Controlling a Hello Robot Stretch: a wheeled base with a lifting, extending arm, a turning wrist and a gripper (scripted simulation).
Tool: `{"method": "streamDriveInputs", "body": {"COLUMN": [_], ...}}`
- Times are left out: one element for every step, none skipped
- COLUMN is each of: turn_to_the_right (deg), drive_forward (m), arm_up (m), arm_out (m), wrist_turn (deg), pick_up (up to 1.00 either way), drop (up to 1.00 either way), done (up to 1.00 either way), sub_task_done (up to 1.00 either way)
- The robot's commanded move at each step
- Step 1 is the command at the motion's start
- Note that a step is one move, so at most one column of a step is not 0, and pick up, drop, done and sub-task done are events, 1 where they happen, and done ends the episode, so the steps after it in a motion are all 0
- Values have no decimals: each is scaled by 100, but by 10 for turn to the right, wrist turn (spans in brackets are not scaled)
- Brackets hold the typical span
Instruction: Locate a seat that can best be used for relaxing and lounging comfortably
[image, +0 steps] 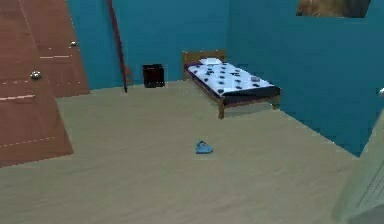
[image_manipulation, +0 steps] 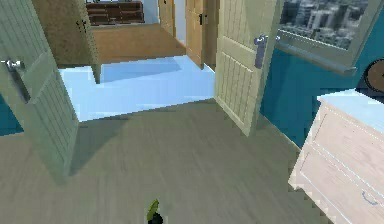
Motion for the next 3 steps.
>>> {"method": "streamDriveInputs", "body": {"turn_to_the_right": [-150, 0, -450], "drive_forward": [0, 75, 0], "arm_up": [0, 0, 0], "arm_out": [0, 0, 0], "wrist_turn": [0, 0, 0], "pick_up": [0, 0, 0], "drop": [0, 0, 0], "done": [0, 0, 0], "sub_task_done": [0, 0, 0]}}
